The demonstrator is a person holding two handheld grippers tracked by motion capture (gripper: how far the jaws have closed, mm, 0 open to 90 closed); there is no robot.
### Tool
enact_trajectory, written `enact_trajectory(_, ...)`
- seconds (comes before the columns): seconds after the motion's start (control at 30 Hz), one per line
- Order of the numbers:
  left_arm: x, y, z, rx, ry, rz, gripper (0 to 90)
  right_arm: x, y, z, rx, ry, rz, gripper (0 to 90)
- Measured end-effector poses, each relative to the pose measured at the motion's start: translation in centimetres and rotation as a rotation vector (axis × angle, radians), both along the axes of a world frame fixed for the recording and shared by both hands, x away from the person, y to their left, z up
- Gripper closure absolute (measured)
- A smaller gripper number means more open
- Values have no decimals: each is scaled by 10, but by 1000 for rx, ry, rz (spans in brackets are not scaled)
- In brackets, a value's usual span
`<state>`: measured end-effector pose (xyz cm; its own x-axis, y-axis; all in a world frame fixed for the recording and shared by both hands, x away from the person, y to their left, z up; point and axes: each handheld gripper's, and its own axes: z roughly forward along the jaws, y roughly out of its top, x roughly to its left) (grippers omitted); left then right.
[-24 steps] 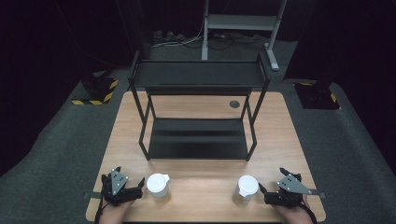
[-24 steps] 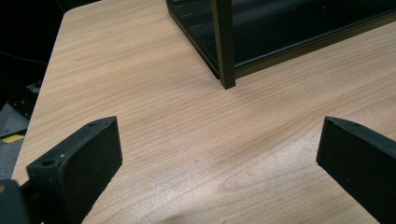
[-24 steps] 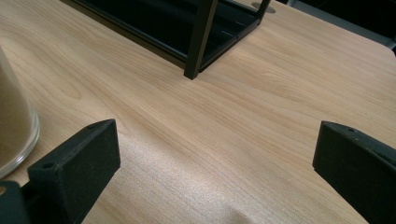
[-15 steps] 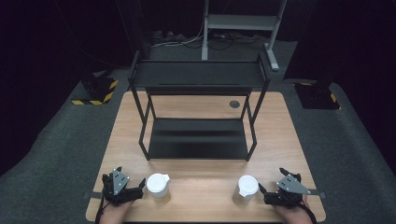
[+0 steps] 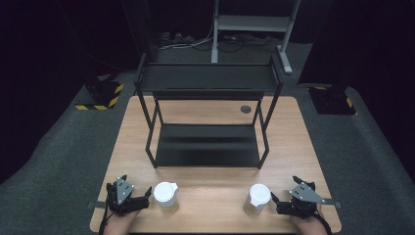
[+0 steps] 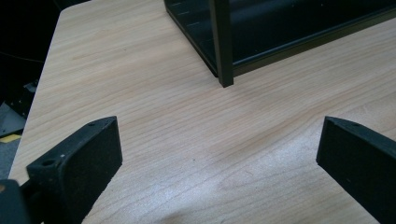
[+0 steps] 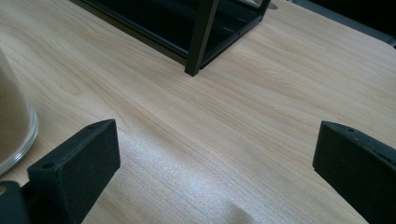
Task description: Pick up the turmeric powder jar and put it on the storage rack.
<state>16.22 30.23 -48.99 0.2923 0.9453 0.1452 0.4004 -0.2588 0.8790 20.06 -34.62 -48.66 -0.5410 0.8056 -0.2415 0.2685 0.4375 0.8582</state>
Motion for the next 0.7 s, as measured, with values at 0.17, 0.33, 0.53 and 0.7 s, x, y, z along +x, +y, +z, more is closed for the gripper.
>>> enact_trajectory(0.17,-3,6,-2,-36,-13,-3,5,0,0,0,-1,1,2,0)
enact_trajectory(0.33,-7,9,1,-49,-20,-14,5,0,1,0,-8,0,1,0)
enact_trajectory(0.53,-15,9,8,-58,-53,-16,5,0,1,0,-11,-1,2,0)
enact_trajectory(0.7,-22,9,14,-65,-87,-25,5,0,2,0,-11,-2,2,0)
